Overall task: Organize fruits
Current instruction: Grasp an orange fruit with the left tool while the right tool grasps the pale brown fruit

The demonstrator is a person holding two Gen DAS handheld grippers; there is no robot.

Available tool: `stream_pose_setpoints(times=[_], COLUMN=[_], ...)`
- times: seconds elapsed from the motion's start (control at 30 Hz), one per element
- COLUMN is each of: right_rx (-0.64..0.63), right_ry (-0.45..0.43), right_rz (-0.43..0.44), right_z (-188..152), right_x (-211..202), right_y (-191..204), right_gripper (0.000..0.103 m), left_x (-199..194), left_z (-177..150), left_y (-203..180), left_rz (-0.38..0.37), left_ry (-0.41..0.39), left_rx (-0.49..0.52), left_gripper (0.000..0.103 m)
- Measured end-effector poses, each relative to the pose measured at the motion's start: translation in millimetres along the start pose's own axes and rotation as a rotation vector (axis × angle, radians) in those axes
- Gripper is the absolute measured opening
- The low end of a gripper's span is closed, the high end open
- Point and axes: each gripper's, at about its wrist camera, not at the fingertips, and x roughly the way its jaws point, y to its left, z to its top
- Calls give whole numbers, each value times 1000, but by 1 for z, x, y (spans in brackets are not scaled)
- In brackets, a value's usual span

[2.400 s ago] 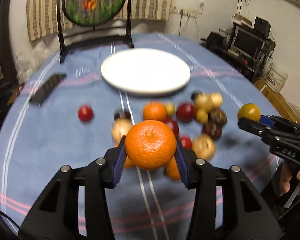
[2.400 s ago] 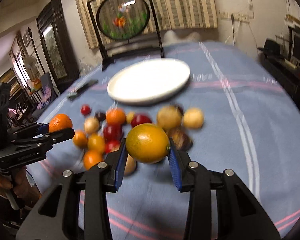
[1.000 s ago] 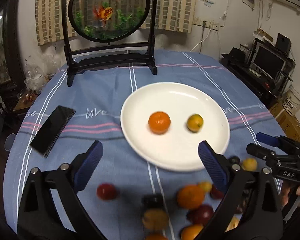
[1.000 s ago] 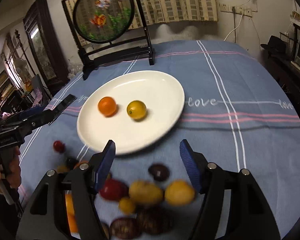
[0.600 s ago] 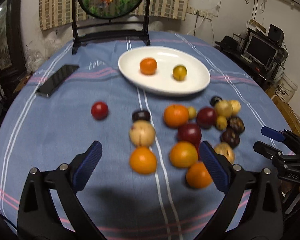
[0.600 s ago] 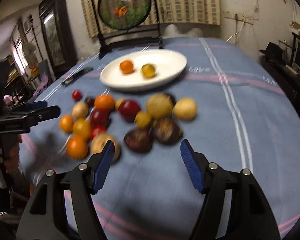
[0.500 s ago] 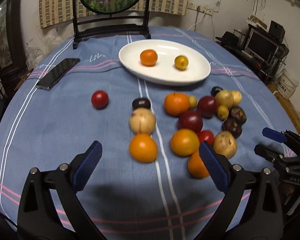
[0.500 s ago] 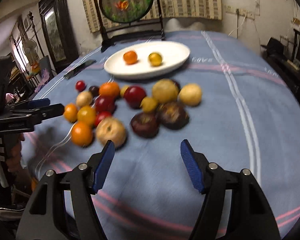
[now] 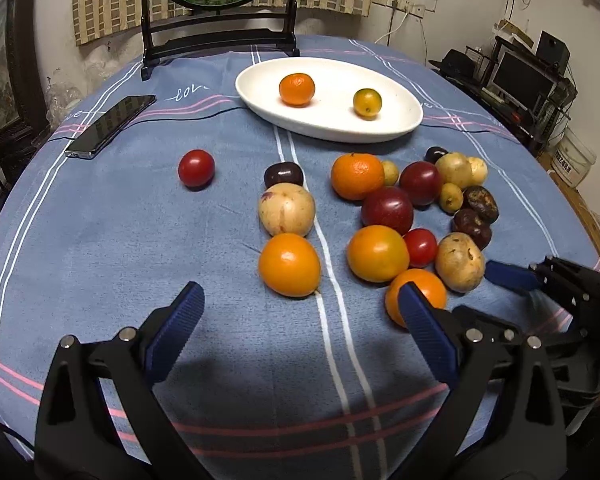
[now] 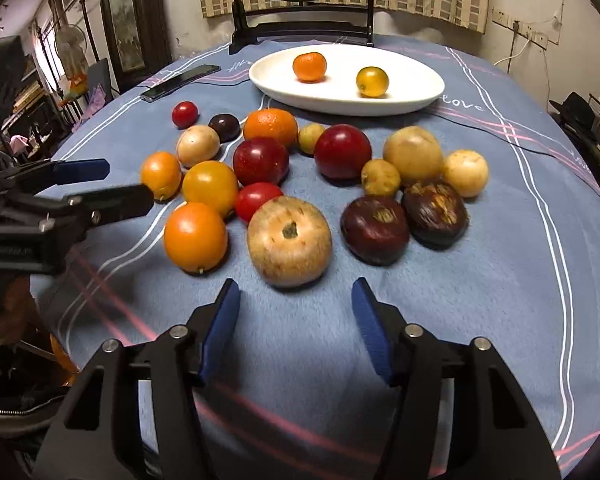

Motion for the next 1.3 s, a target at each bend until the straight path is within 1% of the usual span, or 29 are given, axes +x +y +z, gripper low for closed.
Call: stream_pose_setpoints(times=[0.03, 0.07, 0.17, 0.27, 0.3, 0.33, 0.47, 0.6, 0.67, 0.7, 0.73, 0.77, 0.83, 0.87, 0.93, 0.97, 1.03, 1.2, 1.27, 1.3], right_rx=[2, 2, -9, -3, 0, 1, 2, 29, 52, 60, 72, 79, 90, 92, 92, 91, 86, 87, 89, 93], right_ry=[0, 0, 10, 19, 18, 16, 6, -10, -17, -18, -21, -24, -30, -35, -47, -50, -58, -67, -69, -68], right_rz=[-2, -3, -1, -16, -21, -28, -20, 17, 29, 31, 35, 39, 42, 43, 48, 51, 57, 62, 64, 68], right_z=[4, 5, 12, 18, 19, 20, 16, 9, 4, 2, 0, -2, -5, -6, -7, -7, -7, -9, -10, -10], right_x=[3, 3, 10, 15, 15, 15, 12, 3, -3, -5, -8, -10, -15, -17, -20, -22, -24, -27, -28, -28], right_y=[0, 2, 7, 8, 7, 6, 2, -6, -15, -18, -22, -25, -29, -30, -30, -30, -30, -30, -31, -32], right_gripper=[55, 53, 52, 51, 49, 44, 43, 43, 43, 43, 43, 43, 43, 43, 43, 43, 43, 43, 43, 43], left_x=[1, 2, 5, 10, 13, 15, 22, 25, 25, 25, 25, 25, 25, 24, 25, 29, 33, 35, 37, 38], left_z=[0, 1, 3, 3, 4, 4, 4, 5, 6, 7, 7, 7, 6, 7, 7, 7, 6, 8, 10, 11], left_y=[2, 4, 10, 13, 13, 13, 9, 7, 7, 6, 5, 5, 5, 6, 5, 7, 10, 9, 6, 1], left_rz=[1, 2, 3, 10, 13, 19, 35, 29, 1, -12, -35, -51, -74, -78, -55, -45, -65, -53, -35, -16], left_ry=[2, 3, 10, 18, 24, 31, 52, 57, 45, 42, 42, 44, 45, 41, 36, 50, 63, 54, 50, 45], left_rx=[0, -4, -20, -31, -34, -34, -26, -34, -42, -42, -45, -50, -55, -62, -62, -68, -86, -67, -55, -31], left_gripper=[99, 99, 99, 99, 99, 99, 99, 98, 94, 85, 79, 76, 62, 58, 37, 36, 37, 40, 40, 38])
